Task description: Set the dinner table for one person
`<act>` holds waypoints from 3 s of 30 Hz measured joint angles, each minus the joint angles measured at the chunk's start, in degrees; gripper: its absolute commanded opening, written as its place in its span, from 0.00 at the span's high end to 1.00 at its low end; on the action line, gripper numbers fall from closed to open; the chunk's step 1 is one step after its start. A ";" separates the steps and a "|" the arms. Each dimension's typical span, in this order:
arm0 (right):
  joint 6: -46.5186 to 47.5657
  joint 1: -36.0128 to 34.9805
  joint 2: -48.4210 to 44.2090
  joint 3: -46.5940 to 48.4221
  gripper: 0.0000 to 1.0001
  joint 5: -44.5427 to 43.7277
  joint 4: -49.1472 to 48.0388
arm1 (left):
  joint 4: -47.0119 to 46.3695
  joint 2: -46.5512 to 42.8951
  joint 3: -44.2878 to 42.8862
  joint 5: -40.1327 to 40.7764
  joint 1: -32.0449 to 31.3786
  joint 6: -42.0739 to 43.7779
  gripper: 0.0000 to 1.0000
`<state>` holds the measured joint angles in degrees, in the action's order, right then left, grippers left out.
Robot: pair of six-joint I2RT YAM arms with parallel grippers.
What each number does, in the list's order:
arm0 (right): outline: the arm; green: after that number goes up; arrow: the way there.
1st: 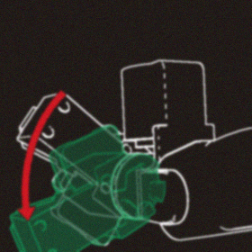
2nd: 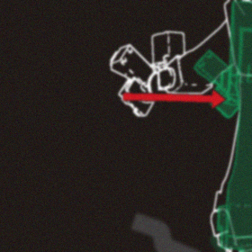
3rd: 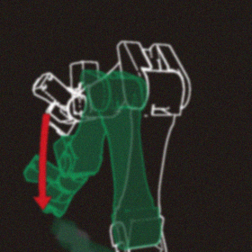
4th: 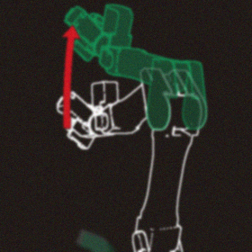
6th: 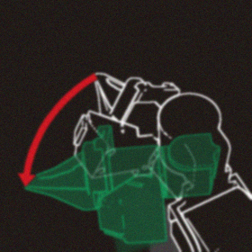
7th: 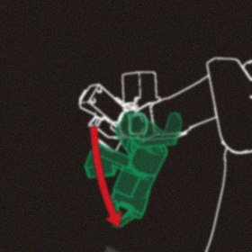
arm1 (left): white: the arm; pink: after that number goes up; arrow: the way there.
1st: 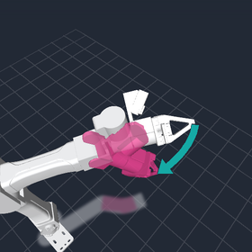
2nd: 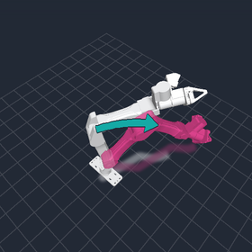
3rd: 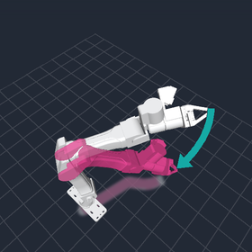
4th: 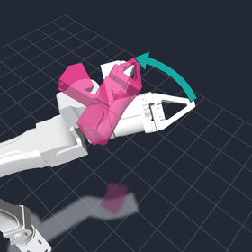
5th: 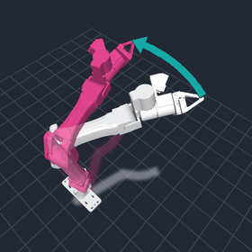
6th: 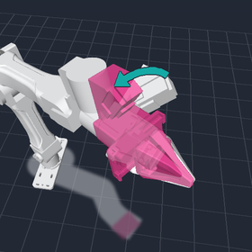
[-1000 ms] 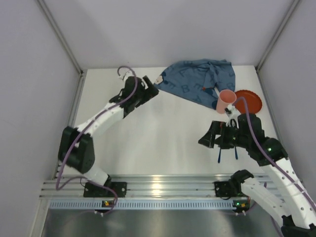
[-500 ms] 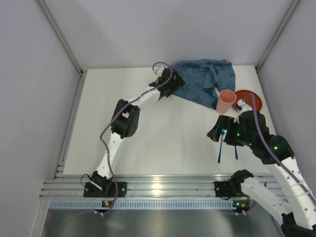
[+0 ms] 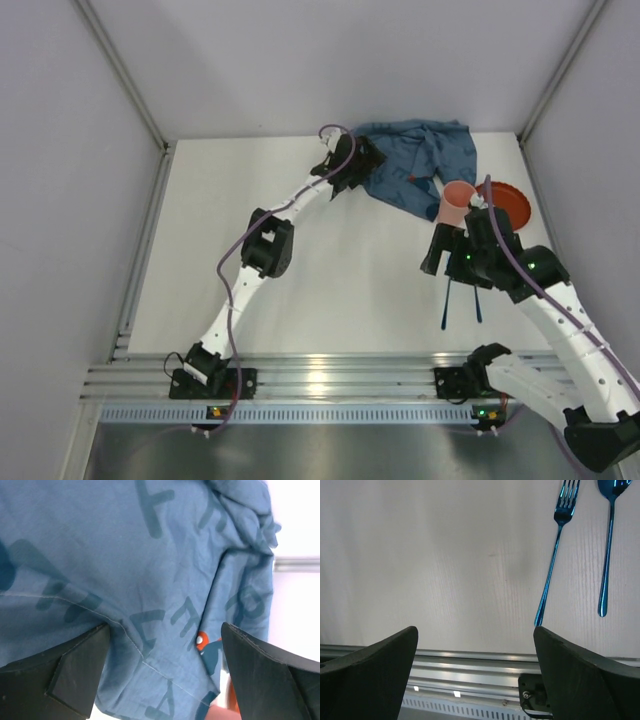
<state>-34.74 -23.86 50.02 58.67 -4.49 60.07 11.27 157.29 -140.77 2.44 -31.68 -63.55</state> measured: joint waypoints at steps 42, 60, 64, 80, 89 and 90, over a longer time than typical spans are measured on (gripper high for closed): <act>6.75 0.79 4.11 1.11 0.00 9.68 -4.22 | 25.09 -35.08 49.51 20.94 14.53 48.22 1.00; 9.35 0.76 32.70 14.49 0.62 17.68 -19.45 | 32.09 -61.81 55.34 18.38 11.91 38.12 0.01; 9.55 0.81 51.78 28.85 1.00 17.44 -21.66 | 32.33 -67.25 60.65 14.71 9.05 34.67 0.01; 4.72 1.68 81.96 48.35 1.00 15.17 -19.91 | 35.52 -94.25 79.41 13.09 5.97 27.47 0.01; 5.09 1.01 68.08 25.81 1.00 15.39 -22.73 | 33.29 -89.64 80.13 13.68 5.99 28.37 0.01; 5.05 0.94 66.07 22.62 1.00 15.61 -23.47 | 32.81 -88.39 79.91 13.66 5.99 28.68 0.01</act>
<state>-29.69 -22.92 116.09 81.30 11.11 36.60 44.07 68.90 -60.86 16.10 -25.69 -34.87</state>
